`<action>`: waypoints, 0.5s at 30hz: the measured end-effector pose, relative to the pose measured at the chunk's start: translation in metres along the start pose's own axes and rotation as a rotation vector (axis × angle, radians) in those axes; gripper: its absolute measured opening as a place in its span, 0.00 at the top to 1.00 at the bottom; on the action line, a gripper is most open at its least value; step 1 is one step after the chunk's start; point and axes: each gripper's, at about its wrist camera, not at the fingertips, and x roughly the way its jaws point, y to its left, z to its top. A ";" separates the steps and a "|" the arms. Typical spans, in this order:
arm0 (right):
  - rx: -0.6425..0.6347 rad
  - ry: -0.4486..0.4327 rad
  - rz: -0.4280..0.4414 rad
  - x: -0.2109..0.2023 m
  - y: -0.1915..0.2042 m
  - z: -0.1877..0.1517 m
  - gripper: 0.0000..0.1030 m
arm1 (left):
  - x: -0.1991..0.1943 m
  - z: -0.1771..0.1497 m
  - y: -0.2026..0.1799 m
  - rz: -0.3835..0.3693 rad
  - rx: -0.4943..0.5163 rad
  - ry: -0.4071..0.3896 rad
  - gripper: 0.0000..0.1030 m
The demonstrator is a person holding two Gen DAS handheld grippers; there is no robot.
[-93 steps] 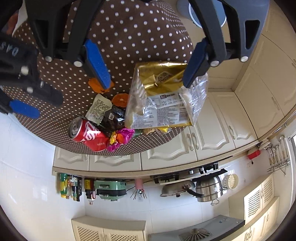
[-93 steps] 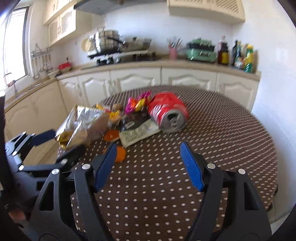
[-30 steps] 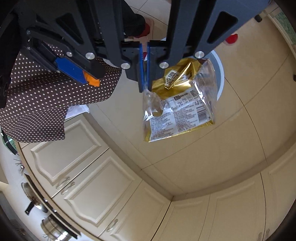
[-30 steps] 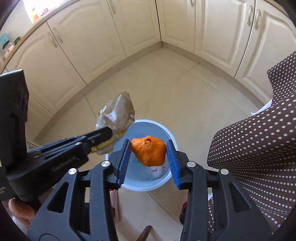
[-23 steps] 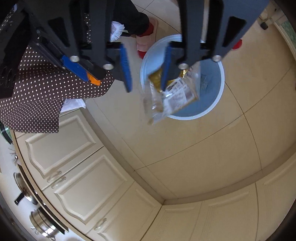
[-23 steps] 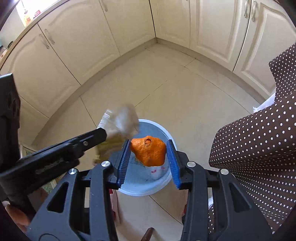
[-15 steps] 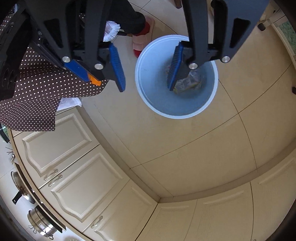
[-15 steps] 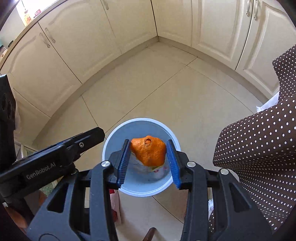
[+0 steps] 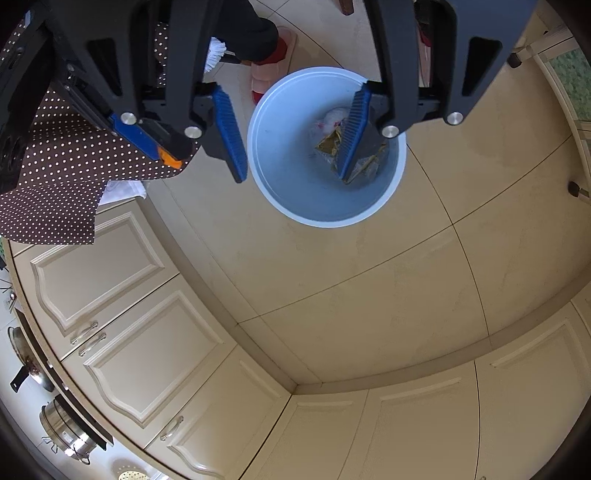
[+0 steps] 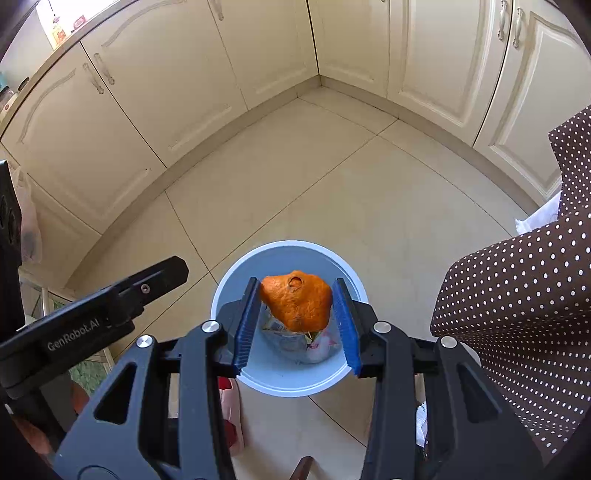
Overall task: Collect trash
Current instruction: 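Open the left gripper over the bin while the right gripper releases the peel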
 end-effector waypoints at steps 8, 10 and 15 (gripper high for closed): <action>-0.001 -0.018 -0.010 -0.002 0.008 0.004 0.59 | -0.008 0.001 0.006 0.029 -0.001 -0.025 0.50; -0.002 -0.020 -0.013 -0.005 0.010 0.004 0.57 | -0.012 0.000 0.006 0.036 0.004 -0.031 0.48; -0.009 -0.038 -0.015 -0.026 0.009 0.002 0.56 | -0.033 -0.006 -0.007 0.052 0.048 -0.071 0.48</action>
